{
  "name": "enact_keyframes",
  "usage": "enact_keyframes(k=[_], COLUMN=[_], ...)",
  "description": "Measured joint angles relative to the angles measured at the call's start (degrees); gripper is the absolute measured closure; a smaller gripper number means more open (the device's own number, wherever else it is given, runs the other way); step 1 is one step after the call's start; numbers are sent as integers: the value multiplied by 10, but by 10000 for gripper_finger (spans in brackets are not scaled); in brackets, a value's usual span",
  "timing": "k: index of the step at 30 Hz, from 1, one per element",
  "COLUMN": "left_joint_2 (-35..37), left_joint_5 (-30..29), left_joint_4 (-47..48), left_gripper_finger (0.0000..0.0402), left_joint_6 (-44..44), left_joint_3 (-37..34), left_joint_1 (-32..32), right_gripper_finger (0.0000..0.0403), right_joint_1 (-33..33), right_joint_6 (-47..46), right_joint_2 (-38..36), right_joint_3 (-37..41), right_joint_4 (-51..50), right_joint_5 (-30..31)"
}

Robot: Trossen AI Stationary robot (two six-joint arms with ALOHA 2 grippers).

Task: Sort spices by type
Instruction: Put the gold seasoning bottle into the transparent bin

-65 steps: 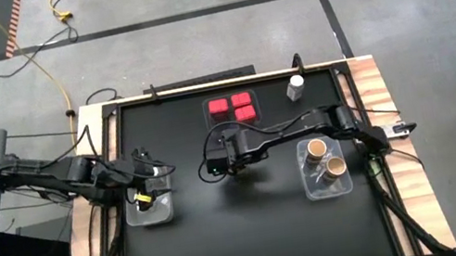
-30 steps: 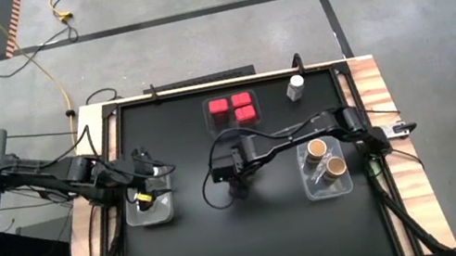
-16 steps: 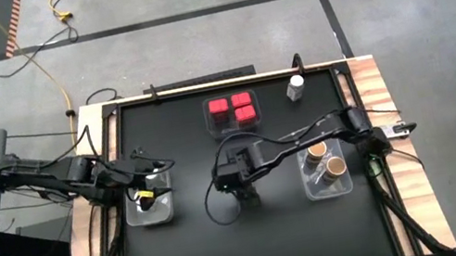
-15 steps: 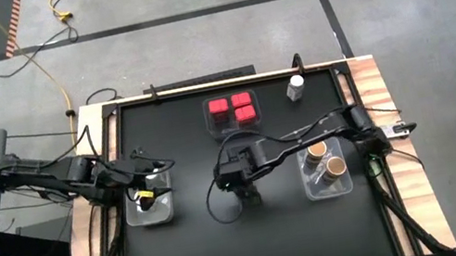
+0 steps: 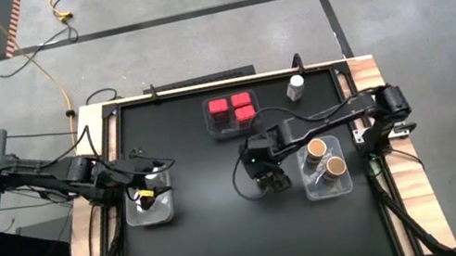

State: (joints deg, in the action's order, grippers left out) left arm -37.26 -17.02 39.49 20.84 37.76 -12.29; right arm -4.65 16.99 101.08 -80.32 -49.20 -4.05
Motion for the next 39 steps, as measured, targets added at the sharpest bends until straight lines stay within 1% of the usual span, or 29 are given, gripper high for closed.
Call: enact_keyframes(k=[3, 6, 10, 14, 22, 29, 39], left_joint_2=[0, 0, 0, 0, 0, 0, 0], left_joint_5=[0, 0, -1, -2, -2, -2, -2], left_joint_4=[0, 0, 0, 0, 1, 1, 1], left_gripper_finger=[17, 17, 17, 17, 17, 17, 17], left_joint_6=[0, 0, 7, 17, 23, 23, 24], left_joint_3=[0, 0, 0, 0, 0, 0, 0], left_joint_1=[0, 0, 0, 0, 0, 0, 0], right_gripper_finger=[97, 97, 97, 92, 75, 72, 72], right_joint_1=[-5, -8, -11, -7, -5, -4, -3], right_joint_6=[49, 64, 52, 8, 29, 41, 40], right_joint_2=[12, 15, 12, 12, 13, 13, 13], right_joint_3=[-1, 1, -1, -1, -1, -1, -1], right_joint_4=[-13, -15, 12, 17, 26, 33, 30], right_joint_5=[-7, -24, -27, -28, -27, -42, -43])
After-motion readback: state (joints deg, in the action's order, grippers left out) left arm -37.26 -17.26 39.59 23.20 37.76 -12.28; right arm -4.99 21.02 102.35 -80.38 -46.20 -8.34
